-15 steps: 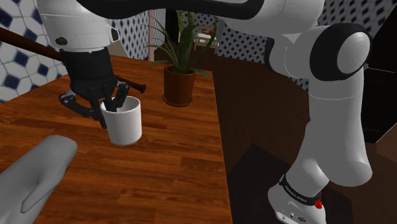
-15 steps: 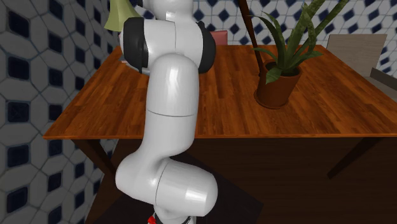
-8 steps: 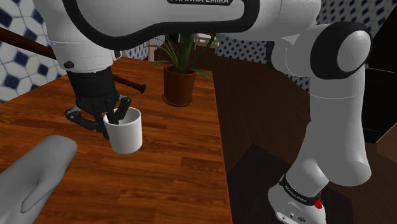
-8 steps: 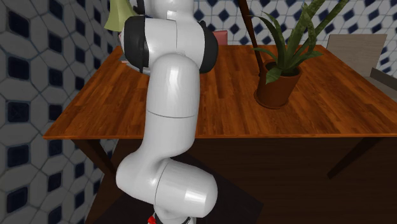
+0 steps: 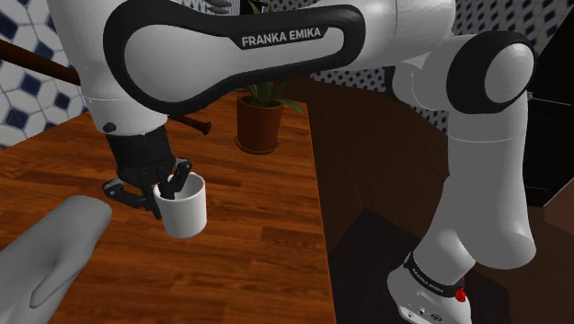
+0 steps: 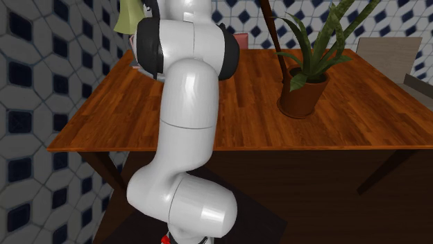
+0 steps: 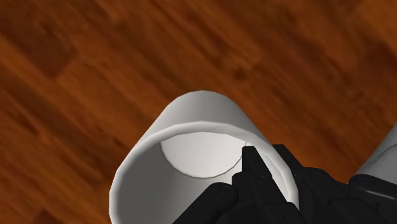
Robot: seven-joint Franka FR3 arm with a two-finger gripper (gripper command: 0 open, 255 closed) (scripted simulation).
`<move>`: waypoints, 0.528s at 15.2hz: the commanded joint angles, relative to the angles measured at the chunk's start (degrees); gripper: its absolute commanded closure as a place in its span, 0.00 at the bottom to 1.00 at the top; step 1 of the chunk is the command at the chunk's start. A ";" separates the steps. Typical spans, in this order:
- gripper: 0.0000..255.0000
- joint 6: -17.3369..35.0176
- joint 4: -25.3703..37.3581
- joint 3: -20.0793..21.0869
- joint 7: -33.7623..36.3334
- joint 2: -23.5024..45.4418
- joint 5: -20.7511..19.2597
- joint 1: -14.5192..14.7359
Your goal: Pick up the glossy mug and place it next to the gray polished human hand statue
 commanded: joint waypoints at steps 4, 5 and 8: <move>1.00 3.57 -3.00 -0.24 0.27 0.64 -0.40 -0.21; 1.00 4.26 -3.57 -0.30 0.33 0.78 -0.50 -0.24; 1.00 6.31 -5.18 -0.48 0.51 1.29 -0.81 -0.31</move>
